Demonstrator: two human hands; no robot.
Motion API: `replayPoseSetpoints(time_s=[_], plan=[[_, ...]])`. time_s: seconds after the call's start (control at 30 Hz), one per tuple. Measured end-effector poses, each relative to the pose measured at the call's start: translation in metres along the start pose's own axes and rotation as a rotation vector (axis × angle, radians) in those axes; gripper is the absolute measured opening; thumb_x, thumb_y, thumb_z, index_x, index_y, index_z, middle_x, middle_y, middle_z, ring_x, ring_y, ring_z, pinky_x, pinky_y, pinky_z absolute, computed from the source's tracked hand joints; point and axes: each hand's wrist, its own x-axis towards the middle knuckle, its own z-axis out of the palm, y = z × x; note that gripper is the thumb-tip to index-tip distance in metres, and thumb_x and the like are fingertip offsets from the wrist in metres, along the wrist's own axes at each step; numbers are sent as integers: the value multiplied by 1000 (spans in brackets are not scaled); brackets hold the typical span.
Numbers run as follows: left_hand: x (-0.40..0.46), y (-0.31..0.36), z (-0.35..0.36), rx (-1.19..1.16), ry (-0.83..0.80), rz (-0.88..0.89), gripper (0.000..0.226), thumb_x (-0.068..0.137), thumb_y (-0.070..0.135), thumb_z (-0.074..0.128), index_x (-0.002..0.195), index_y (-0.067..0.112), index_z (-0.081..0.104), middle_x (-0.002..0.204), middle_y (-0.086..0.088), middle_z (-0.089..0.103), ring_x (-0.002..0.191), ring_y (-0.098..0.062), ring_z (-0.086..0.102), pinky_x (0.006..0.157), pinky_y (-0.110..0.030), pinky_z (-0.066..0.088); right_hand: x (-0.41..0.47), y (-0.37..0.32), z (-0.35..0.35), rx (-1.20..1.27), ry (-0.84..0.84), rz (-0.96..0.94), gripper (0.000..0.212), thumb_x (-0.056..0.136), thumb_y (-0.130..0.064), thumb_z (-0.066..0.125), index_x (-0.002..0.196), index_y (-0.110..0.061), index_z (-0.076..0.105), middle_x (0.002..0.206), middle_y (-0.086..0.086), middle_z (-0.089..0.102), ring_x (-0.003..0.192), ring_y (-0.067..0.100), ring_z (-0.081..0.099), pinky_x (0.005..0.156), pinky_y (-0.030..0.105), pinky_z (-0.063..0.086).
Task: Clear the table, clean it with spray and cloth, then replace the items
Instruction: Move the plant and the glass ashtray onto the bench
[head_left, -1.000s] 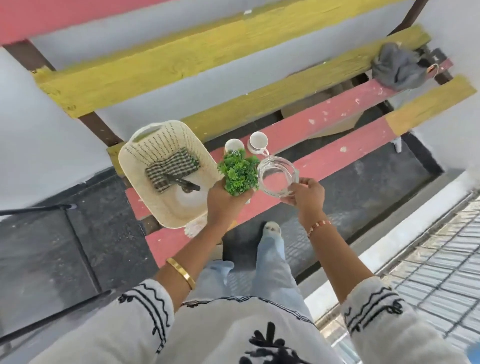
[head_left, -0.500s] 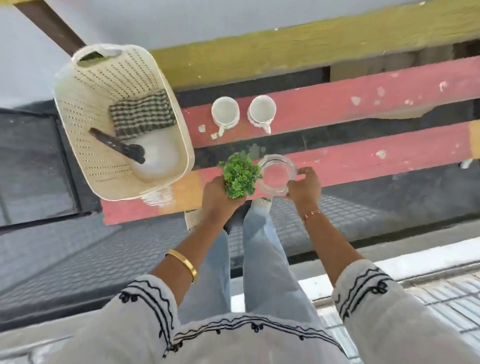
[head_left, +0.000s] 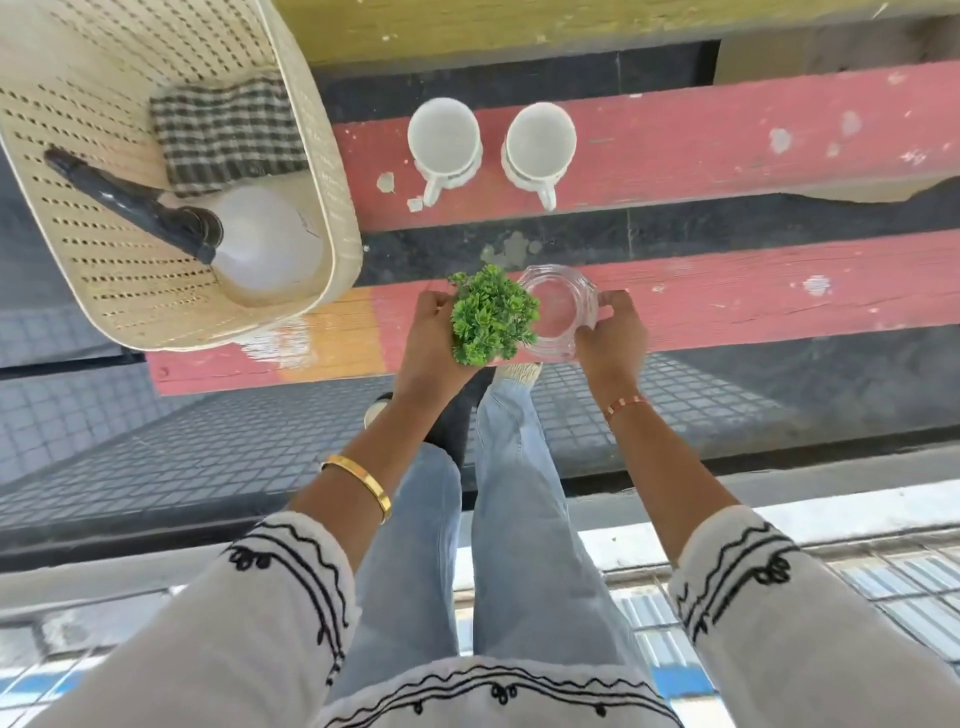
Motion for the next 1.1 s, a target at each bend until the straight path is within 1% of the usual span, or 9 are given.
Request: replayPoseSetpoints(time_s=[0.13,0.23,0.33,0.5,0.57,0.63,0.77,0.93,1.1], plan=[[-1,-4,2,72,1,40,39,73,14,72,110,13,60,112,-12,48,102,-20,47,93,-28,44,-14,-3,-5,-159,104,-92,31,87,-3,54,118,-8,55,115,13,55,88,28,59,62,26,38],[-3,-7,2,82,35,55,67,72,17,73,132,9,45,117,-16,51,110,-26,47,92,-27,39,-26,-13,-7,-87,172,-280,25,88,-13,55,113,-8,59,99,10,58,77,18,55,64,22,39],[-5,-9,0,78,47,27,73,72,25,74,135,11,40,122,-13,53,112,-25,49,86,-26,40,-40,-31,3,70,-16,-358,23,89,-22,56,104,-9,65,84,5,63,69,12,54,64,24,42],[-18,-13,-12,-59,37,-80,52,76,27,72,121,11,52,106,-9,68,97,-24,62,72,-25,45,-59,-45,23,99,-190,-337,36,87,-39,60,116,-17,63,108,1,63,101,12,54,86,24,43],[-22,-11,-18,-73,14,-91,45,78,24,71,118,10,55,107,-8,68,98,-23,62,70,-19,39,-61,-48,25,140,-187,-325,32,87,-31,62,115,-14,64,106,-2,63,98,10,54,81,15,42],[-26,-8,-23,-84,-17,-77,39,80,18,68,115,8,57,108,-10,67,100,-24,61,75,-23,42,-63,-52,26,148,-158,-345,25,86,-20,60,108,-10,66,96,-2,62,86,7,53,67,4,37],[-28,-13,-31,-145,-22,-42,31,79,8,65,110,6,62,103,-13,70,99,-27,63,86,-35,50,-64,-55,28,151,-119,-376,18,84,-11,57,97,-7,69,85,-1,61,64,0,46,59,9,33],[-27,-24,-41,-124,-73,-5,47,79,9,65,125,14,57,117,-6,67,109,-22,61,97,-32,47,-70,-52,32,124,-98,-369,18,86,-11,56,98,-6,68,83,-1,62,66,5,49,58,10,34],[-31,-23,-50,-91,-115,16,52,83,5,57,133,15,46,124,-6,62,113,-22,57,85,-22,41,-77,-53,32,92,-76,-367,21,92,-17,54,104,-7,67,90,1,64,80,12,53,58,13,35]])
